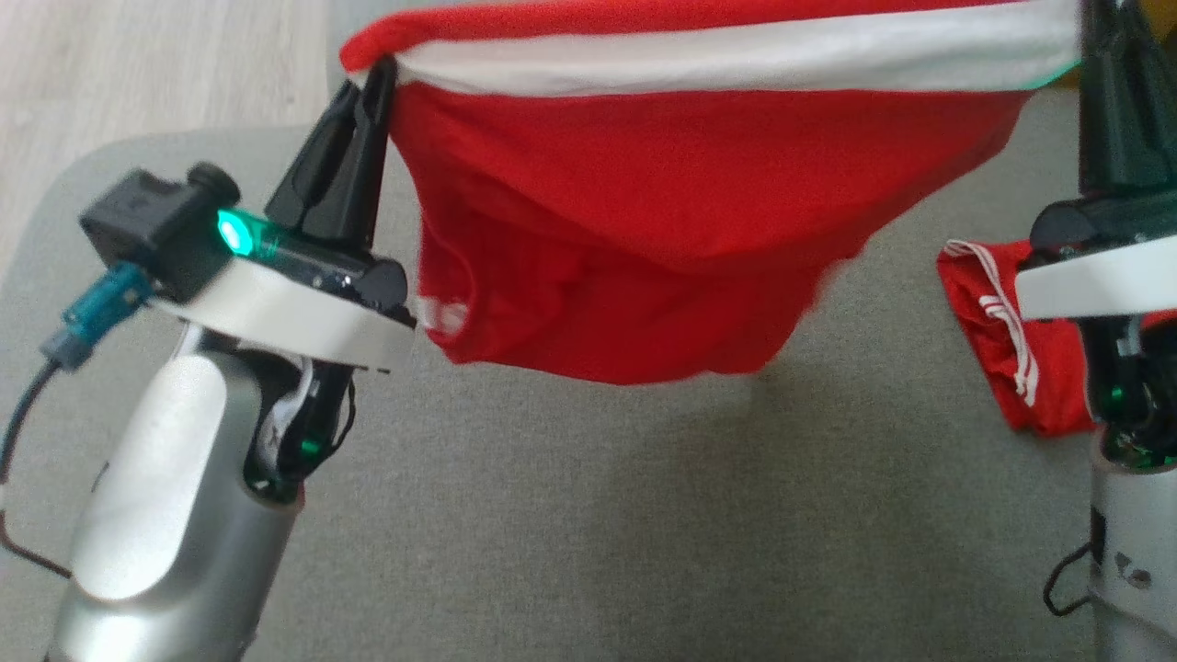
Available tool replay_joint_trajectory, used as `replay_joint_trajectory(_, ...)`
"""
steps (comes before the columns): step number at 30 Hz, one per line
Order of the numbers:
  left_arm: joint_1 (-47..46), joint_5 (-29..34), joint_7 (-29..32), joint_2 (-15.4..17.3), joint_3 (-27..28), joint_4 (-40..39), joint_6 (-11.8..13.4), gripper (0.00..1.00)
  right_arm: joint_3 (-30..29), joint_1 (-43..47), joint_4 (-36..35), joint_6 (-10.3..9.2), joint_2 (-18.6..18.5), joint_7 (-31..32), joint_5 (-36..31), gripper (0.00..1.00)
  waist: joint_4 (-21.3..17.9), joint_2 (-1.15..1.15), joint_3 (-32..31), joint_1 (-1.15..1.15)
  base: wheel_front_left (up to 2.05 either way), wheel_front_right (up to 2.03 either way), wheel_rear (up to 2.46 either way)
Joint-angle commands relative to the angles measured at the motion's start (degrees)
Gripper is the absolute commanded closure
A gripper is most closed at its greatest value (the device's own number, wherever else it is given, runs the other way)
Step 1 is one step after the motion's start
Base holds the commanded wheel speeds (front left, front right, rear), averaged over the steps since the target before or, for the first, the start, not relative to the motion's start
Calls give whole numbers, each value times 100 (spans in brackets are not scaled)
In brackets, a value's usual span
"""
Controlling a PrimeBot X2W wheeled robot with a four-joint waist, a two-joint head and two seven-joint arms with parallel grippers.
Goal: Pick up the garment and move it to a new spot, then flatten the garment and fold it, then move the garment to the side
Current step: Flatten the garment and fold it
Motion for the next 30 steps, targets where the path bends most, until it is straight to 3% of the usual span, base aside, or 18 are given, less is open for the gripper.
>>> replay_joint_trajectory(1, -313, -30, 56, 167, 269, -178, 17, 100, 77, -157, -184, 37, 42, 56, 43, 100, 4, 0, -105, 0, 0, 0, 0)
replay_joint_trajectory(10, -615, -99, 252, 192, 321, 191, 72, 100, 77, -261, 21, 37, 188, 160, 223, 100, -21, 0, -136, 0, 0, 0, 0)
replay_joint_trajectory(16, -1218, -78, 146, 111, 339, 877, 14, 100, 157, -853, 723, 37, 221, 50, 428, 100, -12, 0, 194, 0, 0, 0, 0)
replay_joint_trajectory(25, -3274, -37, -638, -283, 503, 3532, -195, 100, 593, -3248, 3314, 37, 376, -862, 665, 100, -66, 0, 607, 0, 0, 0, 0)
replay_joint_trajectory(30, -3864, 58, -866, -431, 526, 5100, -204, 100, 996, -4024, 5089, 37, 488, -1444, 680, 100, -175, 0, 604, 0, 0, 0, 0)
